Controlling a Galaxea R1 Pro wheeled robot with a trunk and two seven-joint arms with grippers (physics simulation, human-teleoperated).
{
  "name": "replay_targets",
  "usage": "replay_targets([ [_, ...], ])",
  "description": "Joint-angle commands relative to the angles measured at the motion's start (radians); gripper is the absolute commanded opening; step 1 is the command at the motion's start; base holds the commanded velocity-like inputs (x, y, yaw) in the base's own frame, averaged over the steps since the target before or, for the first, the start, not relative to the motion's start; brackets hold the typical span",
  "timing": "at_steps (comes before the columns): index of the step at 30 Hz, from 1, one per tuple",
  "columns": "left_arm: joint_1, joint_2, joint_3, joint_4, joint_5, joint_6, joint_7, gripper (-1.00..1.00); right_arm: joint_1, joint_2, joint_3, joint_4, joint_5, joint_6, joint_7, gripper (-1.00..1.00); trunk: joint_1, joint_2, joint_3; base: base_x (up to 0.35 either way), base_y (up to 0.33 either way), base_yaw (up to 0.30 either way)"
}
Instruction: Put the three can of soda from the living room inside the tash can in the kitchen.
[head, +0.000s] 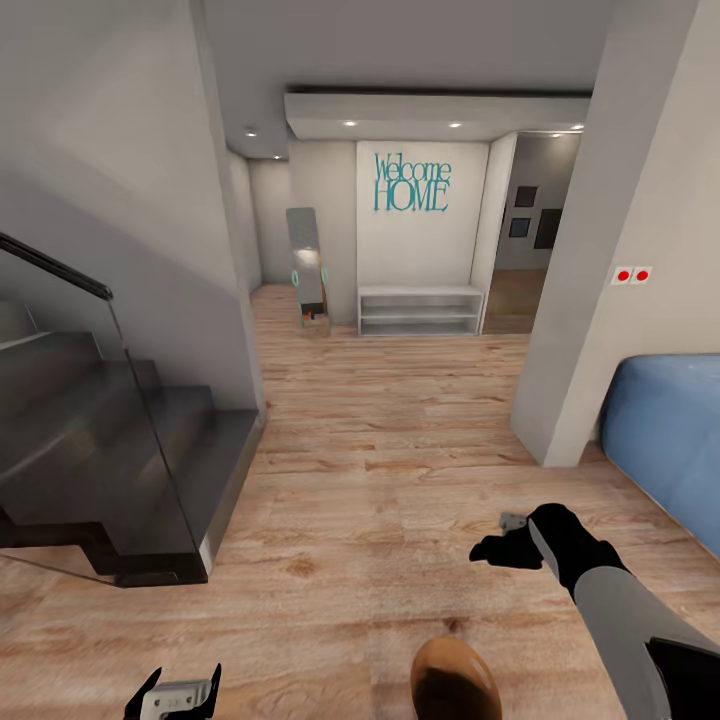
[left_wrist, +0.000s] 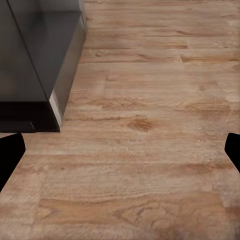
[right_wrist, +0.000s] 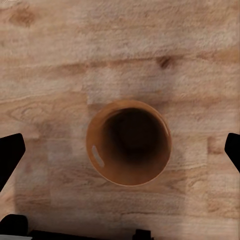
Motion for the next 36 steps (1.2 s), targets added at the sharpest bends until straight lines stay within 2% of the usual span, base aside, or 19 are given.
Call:
replay_targets([
  [1,0.0,0.0,0.0,0.0,0.0,0.0,0.0,1.0,-0.001,-0.001,0.0,-0.001,0.0,-0.001,0.0,1.0,0.004,-0.007,-0.003,0.0,0.0,0.0],
  [14,-0.001,0.0,0.0,0.002,-0.006,0.005,-0.007,1.0,-0.003,-0.005,0.027,-0.026,0.001,-0.001,0.002,1.0,0.054,-0.098,-0.044,0.0,0.0,0.0],
  [36,-0.001,0.0,0.0,0.005,-0.012,0.009,-0.008,1.0,-0.003,0.005,0.031,-0.036,-0.001,0.02,0.005,1.0,0.138,-0.252,-0.113,0.0,0.0,0.0],
])
